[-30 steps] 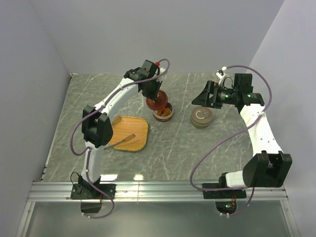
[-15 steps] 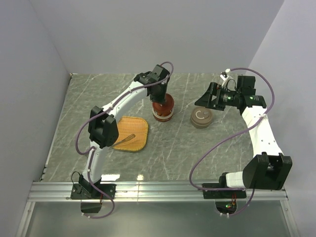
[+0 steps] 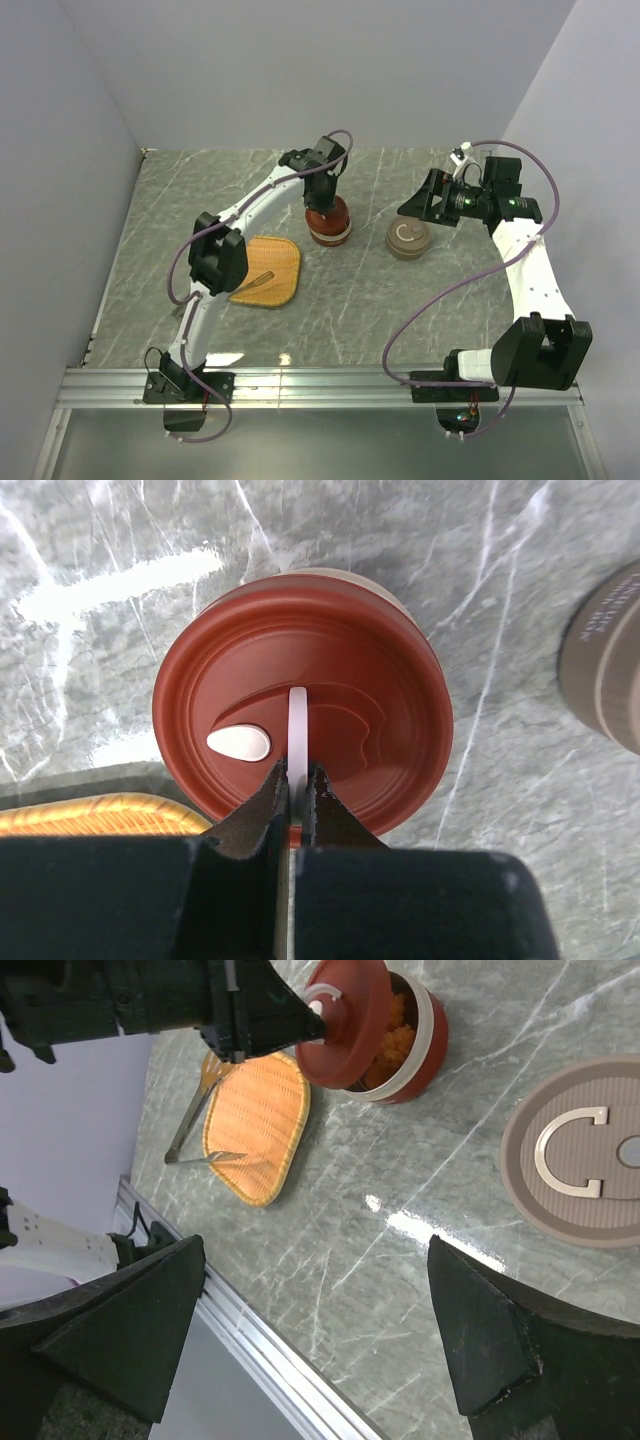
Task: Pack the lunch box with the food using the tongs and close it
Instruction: Move the lunch box
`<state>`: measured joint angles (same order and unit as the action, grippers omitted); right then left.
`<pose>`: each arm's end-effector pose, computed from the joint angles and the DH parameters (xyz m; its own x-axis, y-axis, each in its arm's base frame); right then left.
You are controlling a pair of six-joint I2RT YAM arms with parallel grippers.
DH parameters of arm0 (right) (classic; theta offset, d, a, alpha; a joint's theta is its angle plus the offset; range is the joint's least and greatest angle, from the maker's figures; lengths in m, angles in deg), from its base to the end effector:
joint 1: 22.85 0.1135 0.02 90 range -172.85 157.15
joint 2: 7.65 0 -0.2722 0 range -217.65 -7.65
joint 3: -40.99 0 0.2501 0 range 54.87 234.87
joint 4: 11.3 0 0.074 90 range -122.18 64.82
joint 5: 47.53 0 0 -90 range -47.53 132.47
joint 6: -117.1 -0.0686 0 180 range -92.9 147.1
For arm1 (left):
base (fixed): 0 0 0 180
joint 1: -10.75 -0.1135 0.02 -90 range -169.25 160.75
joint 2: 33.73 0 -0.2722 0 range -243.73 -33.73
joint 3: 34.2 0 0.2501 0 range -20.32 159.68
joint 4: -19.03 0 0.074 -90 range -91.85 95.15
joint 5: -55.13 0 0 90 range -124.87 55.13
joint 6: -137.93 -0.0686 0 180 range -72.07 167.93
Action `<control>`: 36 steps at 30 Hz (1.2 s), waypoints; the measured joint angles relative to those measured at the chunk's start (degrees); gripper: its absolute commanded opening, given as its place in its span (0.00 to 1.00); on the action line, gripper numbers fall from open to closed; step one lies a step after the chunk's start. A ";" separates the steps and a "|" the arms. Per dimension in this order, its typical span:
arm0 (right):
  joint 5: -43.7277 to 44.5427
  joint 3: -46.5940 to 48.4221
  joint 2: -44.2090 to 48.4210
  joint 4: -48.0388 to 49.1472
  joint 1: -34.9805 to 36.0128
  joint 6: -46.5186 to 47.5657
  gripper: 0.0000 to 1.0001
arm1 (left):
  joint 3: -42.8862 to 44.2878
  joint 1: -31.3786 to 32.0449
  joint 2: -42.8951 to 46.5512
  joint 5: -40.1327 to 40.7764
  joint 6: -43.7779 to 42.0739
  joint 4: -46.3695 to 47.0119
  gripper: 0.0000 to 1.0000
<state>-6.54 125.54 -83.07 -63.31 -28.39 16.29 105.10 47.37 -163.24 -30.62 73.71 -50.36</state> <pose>0.2893 0.0240 0.3356 -0.7566 0.1970 -0.6234 -0.3515 0.6814 0.6420 0.4137 -0.3012 0.2432 -0.8690 0.1054 -0.4835 0.2075 0.9646 -0.1625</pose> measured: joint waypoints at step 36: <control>-1.46 -1.81 0.09 1.51 -0.42 -1.03 0.98 | 5.73 2.12 -6.64 3.17 -4.39 -1.60 0.00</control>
<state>-8.01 123.73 -82.98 -61.80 -28.80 15.26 110.83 49.49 -169.89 -27.45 69.31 -51.96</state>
